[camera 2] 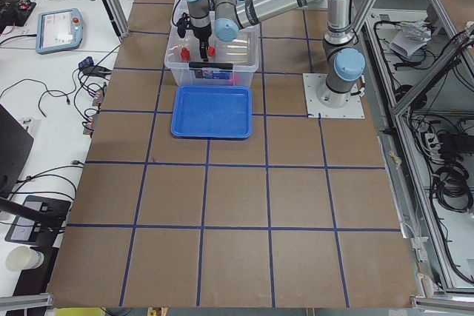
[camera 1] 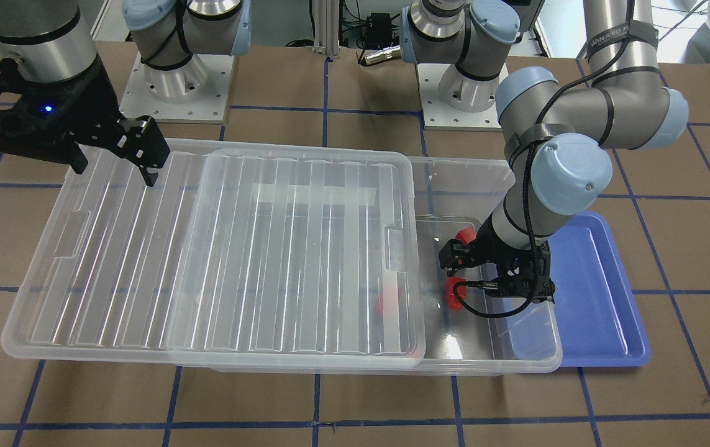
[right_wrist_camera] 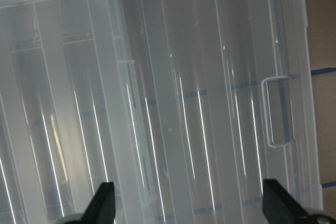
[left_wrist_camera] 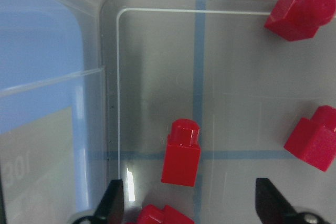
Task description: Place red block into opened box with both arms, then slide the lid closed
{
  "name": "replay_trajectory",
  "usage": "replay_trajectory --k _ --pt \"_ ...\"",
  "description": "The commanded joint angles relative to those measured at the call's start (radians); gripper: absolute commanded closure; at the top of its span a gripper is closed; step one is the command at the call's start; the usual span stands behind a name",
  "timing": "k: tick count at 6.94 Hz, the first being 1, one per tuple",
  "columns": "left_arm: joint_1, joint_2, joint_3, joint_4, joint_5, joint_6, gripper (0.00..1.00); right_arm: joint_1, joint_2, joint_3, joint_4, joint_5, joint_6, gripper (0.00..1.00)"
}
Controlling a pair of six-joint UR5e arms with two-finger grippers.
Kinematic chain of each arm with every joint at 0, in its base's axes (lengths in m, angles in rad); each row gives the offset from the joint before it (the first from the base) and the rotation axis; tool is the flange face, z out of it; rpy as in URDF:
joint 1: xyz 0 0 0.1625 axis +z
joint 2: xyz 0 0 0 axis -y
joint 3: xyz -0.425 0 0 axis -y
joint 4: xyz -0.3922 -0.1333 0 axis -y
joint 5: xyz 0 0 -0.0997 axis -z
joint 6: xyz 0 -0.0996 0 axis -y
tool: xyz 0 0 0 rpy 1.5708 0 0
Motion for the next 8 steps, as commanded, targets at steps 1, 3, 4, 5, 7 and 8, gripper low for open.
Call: replay_trajectory --k 1,3,4,5,7,8 --pt "-0.002 0.045 0.109 -0.181 0.009 -0.025 0.0 -0.134 0.004 0.001 0.002 -0.007 -0.142 0.0" --pt "-0.002 0.11 0.244 -0.39 0.014 -0.029 0.0 -0.327 0.028 0.008 0.002 -0.009 -0.419 0.0" --pt "-0.006 0.128 0.291 -0.432 0.015 -0.043 0.0 -0.369 0.066 0.025 -0.015 -0.014 -0.483 0.0" --pt "-0.006 0.141 0.317 -0.432 0.014 -0.046 0.0 -0.414 0.073 0.051 -0.033 -0.02 -0.559 0.0" --pt "-0.009 0.171 0.322 -0.457 0.064 -0.046 0.0 -0.459 0.076 0.183 -0.156 -0.015 -0.583 0.0" --pt "-0.011 0.185 0.317 -0.457 0.06 -0.046 0.0 -0.457 0.086 0.238 -0.217 -0.017 -0.581 0.0"
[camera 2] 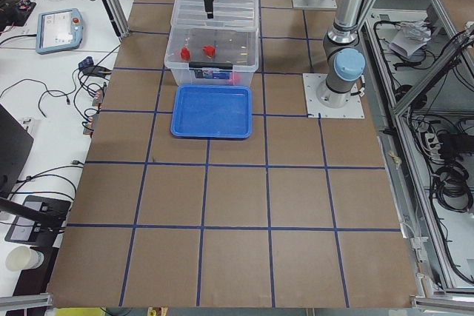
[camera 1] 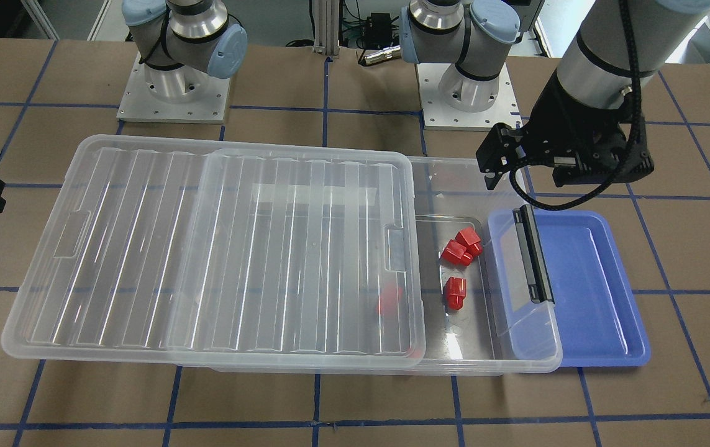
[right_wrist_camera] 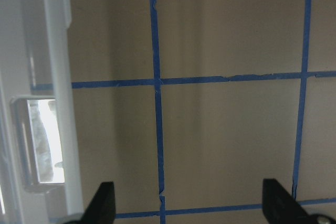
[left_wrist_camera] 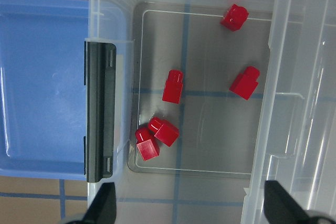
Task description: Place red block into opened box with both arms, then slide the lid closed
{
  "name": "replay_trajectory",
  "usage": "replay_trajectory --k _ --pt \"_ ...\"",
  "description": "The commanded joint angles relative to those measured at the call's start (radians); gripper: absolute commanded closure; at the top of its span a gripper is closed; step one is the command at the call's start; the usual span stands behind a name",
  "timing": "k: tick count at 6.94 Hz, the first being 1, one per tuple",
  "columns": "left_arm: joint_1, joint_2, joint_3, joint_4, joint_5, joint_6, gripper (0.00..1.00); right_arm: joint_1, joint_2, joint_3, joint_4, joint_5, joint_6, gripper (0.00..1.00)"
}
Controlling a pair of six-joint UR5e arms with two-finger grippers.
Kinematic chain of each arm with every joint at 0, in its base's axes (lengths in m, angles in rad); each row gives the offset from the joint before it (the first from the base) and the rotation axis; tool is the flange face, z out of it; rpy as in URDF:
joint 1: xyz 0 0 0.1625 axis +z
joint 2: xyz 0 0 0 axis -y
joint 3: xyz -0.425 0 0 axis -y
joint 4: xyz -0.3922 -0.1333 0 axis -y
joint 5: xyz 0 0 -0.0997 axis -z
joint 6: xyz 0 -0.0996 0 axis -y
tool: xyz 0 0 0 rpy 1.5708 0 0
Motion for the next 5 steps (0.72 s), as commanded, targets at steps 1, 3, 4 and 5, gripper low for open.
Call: replay_trajectory --k 1,3,4,5 --pt "-0.003 0.025 -0.006 -0.004 0.005 0.0 0.0 -0.006 0.006 0.087 -0.077 0.007 -0.001 0.0" --pt "0.0 0.051 -0.004 0.018 0.011 0.035 0.0 0.007 0.007 0.11 -0.078 0.019 0.025 0.0" --pt "0.013 0.036 -0.028 0.004 0.008 0.035 0.0 0.033 0.007 0.117 -0.084 0.024 0.056 0.0" --pt "0.003 0.063 -0.026 0.009 0.014 0.032 0.0 0.062 0.007 0.119 -0.084 0.024 0.093 0.0"
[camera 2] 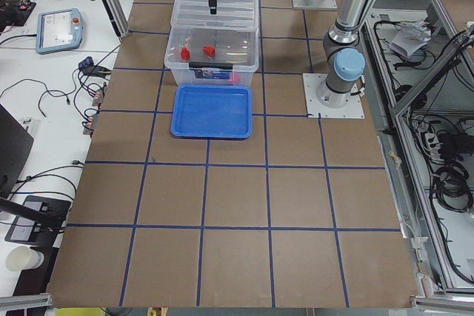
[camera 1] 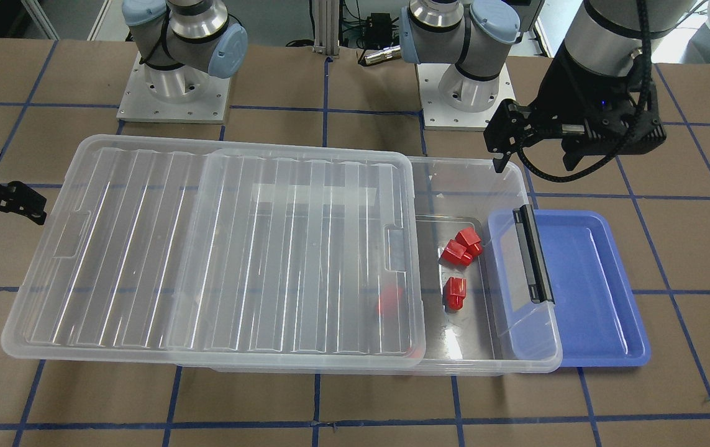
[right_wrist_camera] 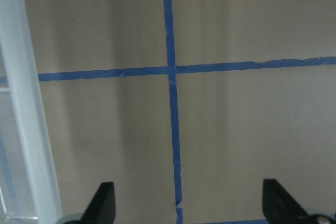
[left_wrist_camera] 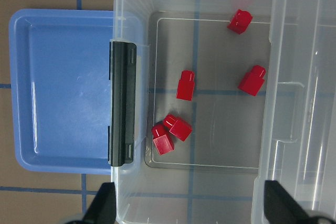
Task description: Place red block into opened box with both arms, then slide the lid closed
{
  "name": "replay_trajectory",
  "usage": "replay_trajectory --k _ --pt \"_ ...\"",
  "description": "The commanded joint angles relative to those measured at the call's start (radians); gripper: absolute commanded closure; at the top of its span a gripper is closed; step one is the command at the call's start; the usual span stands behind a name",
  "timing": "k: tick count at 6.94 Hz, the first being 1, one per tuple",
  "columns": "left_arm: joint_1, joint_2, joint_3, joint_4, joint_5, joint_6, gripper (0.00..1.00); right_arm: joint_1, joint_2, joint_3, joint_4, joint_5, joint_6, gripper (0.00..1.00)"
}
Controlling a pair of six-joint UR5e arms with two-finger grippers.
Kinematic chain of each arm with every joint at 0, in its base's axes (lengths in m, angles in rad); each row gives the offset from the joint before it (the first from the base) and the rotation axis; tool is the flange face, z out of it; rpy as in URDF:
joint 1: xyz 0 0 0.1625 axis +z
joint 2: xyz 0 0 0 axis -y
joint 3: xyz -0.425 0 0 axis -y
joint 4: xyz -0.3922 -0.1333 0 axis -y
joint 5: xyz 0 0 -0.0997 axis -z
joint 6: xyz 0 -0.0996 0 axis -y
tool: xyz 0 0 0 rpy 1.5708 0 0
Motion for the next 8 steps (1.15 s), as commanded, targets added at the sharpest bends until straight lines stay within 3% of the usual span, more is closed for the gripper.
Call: replay_trajectory --k 1,8 --pt "-0.006 0.025 -0.006 0.009 -0.005 0.0 0.0 0.057 -0.002 0.005 -0.004 0.002 0.058 0.0" --pt "-0.006 0.005 -0.005 0.012 -0.005 -0.004 0.0 0.284 -0.002 0.003 -0.044 0.004 0.296 0.0"
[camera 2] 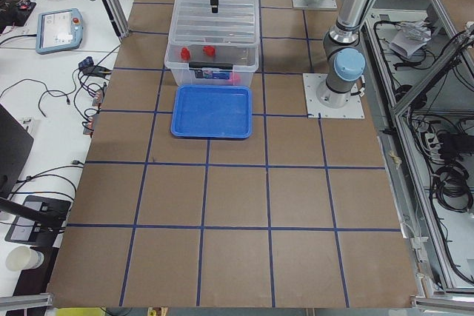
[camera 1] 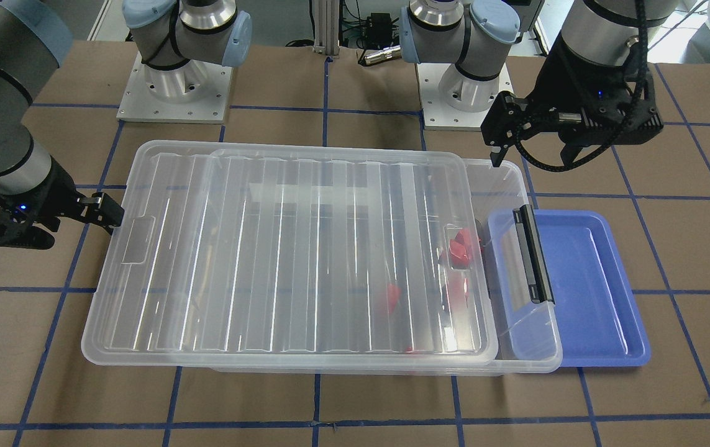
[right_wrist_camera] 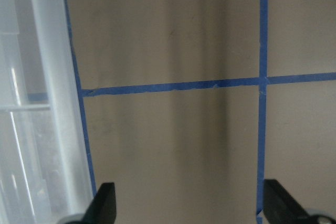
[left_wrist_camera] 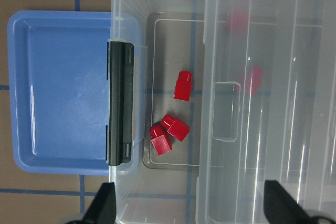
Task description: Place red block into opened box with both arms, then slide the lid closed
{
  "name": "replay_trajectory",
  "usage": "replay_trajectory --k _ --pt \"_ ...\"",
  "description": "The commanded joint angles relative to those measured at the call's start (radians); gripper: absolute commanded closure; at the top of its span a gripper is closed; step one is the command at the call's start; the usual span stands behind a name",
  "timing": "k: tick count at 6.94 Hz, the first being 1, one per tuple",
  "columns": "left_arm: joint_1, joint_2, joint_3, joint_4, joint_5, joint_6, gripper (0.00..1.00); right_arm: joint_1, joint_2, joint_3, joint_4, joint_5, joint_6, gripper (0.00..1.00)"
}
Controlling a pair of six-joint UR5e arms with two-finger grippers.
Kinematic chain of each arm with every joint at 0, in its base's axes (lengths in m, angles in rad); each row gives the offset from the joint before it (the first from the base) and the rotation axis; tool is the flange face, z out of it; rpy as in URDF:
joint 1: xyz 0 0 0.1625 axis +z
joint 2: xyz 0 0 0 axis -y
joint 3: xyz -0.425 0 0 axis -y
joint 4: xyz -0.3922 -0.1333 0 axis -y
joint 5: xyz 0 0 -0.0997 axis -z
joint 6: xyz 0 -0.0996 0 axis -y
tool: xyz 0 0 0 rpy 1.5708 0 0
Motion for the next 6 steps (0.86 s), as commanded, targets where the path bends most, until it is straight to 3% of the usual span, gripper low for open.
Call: replay_trajectory --k 1,5,6 --pt "-0.001 0.013 0.003 0.0 0.003 0.0 0.0 0.088 0.001 0.001 -0.015 -0.001 0.061 0.0" --pt "-0.001 0.027 -0.004 0.0 0.009 0.0 0.0 0.105 -0.006 -0.03 -0.014 0.005 0.041 0.0" --pt "-0.001 0.029 -0.005 0.0 0.01 0.0 0.0 0.107 -0.043 -0.112 0.009 0.002 0.048 0.0"
